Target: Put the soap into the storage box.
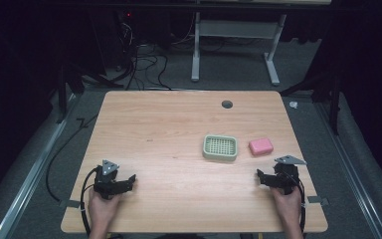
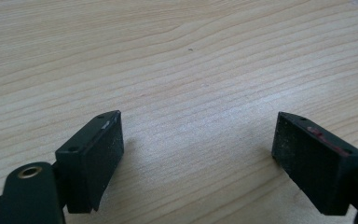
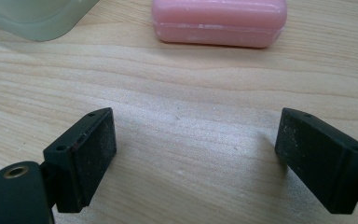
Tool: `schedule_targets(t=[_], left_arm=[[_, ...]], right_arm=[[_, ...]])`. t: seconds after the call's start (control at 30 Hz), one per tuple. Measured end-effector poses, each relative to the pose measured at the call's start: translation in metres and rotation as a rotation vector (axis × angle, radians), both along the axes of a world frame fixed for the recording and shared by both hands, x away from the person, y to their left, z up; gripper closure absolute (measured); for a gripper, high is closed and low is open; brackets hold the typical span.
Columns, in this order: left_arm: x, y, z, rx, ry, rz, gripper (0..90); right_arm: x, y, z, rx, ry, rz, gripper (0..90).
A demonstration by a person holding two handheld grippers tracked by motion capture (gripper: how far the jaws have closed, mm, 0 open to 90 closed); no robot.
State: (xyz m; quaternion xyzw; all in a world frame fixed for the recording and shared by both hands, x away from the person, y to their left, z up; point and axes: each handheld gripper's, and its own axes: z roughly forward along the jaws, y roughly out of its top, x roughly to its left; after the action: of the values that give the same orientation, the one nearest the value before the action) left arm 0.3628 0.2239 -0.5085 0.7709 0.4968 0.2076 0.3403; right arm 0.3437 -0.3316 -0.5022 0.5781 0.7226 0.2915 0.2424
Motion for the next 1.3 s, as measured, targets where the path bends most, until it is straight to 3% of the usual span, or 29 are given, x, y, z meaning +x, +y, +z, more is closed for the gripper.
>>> schedule_targets(t=[0.67, 1.03, 1.3], left_arm=[[0.000, 0.000, 0.000, -0.001, 0.000, 0.001, 16.9], [0.000, 0.000, 0.000, 0.000, 0.001, -0.001, 16.8], [0.000, 0.000, 0.000, 0.001, 0.001, -0.001, 16.9]], right_arm=[[0.001, 0.000, 0.000, 0.001, -0.001, 0.022, 12.5], [0.000, -0.003, 0.003, 0.038, 0.005, 0.010, 12.7], [-0.001, 0.000, 0.014, 0.053, -0.054, 0.010, 12.6]])
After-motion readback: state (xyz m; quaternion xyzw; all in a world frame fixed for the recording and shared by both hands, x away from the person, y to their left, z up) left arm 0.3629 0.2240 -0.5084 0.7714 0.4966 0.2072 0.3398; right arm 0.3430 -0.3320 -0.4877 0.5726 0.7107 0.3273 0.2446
